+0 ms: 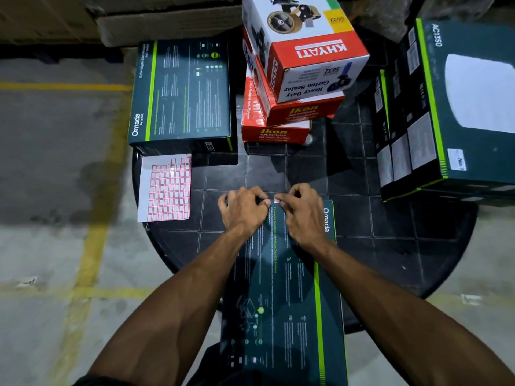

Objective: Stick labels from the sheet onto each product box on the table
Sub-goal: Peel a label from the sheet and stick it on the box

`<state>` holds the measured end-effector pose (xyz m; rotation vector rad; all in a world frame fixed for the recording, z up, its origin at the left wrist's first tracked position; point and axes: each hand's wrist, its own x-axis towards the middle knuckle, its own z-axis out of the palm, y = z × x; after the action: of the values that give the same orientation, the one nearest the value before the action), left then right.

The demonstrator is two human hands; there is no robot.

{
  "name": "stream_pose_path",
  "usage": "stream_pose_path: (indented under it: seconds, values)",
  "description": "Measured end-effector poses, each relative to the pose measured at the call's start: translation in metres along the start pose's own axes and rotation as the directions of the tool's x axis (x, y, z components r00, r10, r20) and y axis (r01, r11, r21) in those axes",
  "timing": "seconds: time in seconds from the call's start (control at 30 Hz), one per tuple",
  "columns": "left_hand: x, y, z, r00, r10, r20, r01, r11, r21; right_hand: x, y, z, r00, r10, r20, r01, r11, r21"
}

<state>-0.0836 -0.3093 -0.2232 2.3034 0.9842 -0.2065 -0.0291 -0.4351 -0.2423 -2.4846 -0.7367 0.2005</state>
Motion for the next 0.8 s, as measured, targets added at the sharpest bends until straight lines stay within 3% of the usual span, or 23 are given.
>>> stream_pose_path:
  seconds: [0.5,0.63,0.8]
  values:
    - [-0.003,0.001,-0.004,1.000,0.021,0.021,-0.021,1.000,-0.005,0.014,-0.005,-0.013,0.958,0.068,0.280,-0.040,0.994,-0.102]
    - [-0.004,0.002,-0.005,0.999,0.023,0.029,-0.022,1.000,-0.011,0.015,-0.003,-0.018,0.949,0.067,0.308,-0.054,0.997,-0.052]
    - [-0.002,0.002,-0.004,0.999,0.017,0.040,-0.017,1.000,0.007,0.020,-0.004,-0.019,0.931,0.054,0.361,-0.006,0.991,-0.133]
